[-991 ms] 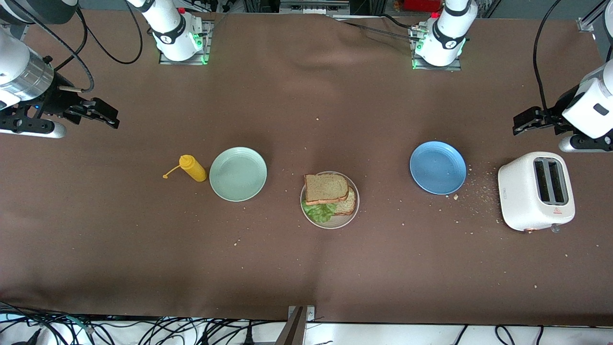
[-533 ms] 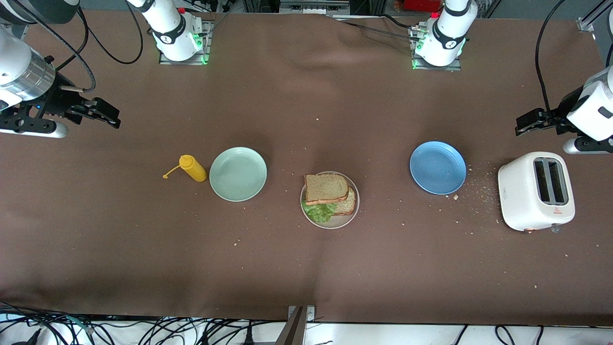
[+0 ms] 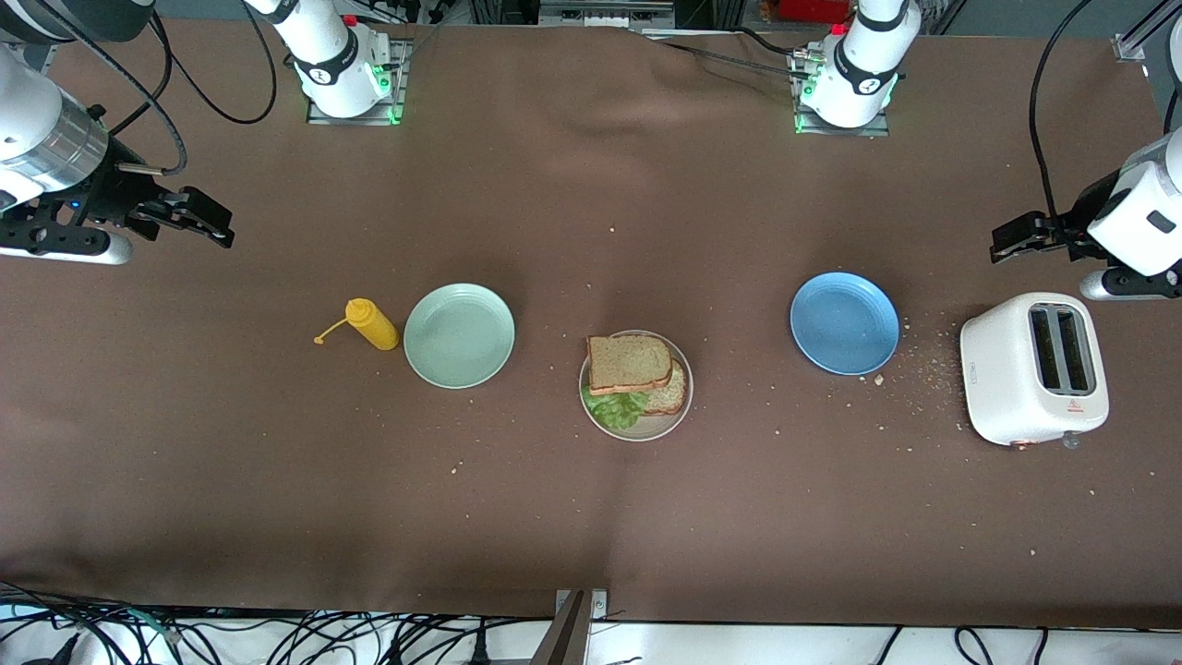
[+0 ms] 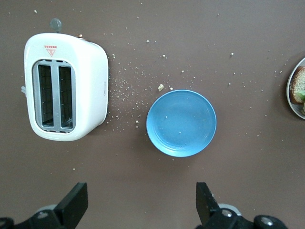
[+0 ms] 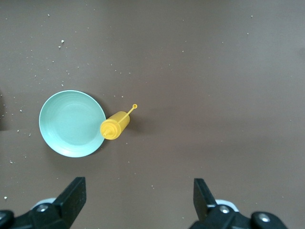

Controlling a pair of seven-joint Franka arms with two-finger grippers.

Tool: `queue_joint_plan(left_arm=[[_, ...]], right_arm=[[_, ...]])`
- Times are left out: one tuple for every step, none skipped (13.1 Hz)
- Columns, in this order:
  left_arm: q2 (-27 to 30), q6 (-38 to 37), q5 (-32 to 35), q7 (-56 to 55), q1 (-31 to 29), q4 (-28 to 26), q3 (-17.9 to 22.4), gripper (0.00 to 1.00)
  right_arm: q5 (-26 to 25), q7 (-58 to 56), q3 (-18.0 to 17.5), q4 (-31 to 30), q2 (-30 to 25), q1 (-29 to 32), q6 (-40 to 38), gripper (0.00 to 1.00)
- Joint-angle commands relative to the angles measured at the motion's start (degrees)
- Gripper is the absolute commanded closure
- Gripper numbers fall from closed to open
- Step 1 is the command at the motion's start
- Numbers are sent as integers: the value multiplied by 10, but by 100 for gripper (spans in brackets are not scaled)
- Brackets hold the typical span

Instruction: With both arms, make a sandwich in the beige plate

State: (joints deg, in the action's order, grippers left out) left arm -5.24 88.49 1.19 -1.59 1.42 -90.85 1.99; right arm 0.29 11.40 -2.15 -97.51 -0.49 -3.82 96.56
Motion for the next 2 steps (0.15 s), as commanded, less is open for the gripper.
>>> queue_joint_plan(left_arm=[[1,-8,-15,0,0,2,0,0],[1,-8,-15,0,0,2,0,0]], right_arm=[[-5,-2,-4,16,7,2,-8,0],[-4,-2,-4,16,7,2,-8,0]])
